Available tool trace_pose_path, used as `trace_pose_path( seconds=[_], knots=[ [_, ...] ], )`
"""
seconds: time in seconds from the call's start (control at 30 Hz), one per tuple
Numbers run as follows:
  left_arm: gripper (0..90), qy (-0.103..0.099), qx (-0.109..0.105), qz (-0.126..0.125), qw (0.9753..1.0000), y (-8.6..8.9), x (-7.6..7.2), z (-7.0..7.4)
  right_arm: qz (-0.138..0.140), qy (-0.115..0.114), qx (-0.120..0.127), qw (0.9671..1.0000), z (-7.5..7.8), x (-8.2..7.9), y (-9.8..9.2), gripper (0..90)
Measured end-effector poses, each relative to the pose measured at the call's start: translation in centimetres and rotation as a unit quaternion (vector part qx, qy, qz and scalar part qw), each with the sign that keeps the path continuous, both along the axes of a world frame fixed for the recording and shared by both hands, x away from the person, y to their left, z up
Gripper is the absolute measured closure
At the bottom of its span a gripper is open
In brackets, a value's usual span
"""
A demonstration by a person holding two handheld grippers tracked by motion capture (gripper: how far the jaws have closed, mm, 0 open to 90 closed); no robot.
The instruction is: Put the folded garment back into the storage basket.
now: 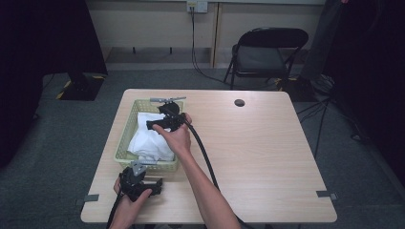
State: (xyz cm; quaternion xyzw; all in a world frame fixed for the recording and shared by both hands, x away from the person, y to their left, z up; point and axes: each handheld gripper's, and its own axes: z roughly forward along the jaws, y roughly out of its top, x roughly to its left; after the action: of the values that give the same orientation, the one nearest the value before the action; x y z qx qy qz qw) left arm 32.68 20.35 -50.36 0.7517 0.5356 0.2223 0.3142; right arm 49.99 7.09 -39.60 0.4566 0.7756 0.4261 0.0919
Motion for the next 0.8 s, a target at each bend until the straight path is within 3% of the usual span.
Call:
trace_pose_path(
  seconds=[0.43,0.57,0.8],
  knots=[
    [0.0,0.001,0.000,0.000,1.0000,0.0,0.0,0.0,-0.009,-0.006,-0.029,0.9995,0.7,-1.0,-1.1,8.3],
    [0.0,0.001,0.000,0.000,1.0000,0.0,0.0,0.0,-0.009,-0.012,-0.018,0.9997,1.1,-1.6,-1.7,6.6],
    [0.0,0.001,0.000,0.000,1.0000,0.0,0.0,0.0,-0.006,-0.020,-0.020,0.9996,1.5,-2.3,-2.4,7.8]
  ],
)
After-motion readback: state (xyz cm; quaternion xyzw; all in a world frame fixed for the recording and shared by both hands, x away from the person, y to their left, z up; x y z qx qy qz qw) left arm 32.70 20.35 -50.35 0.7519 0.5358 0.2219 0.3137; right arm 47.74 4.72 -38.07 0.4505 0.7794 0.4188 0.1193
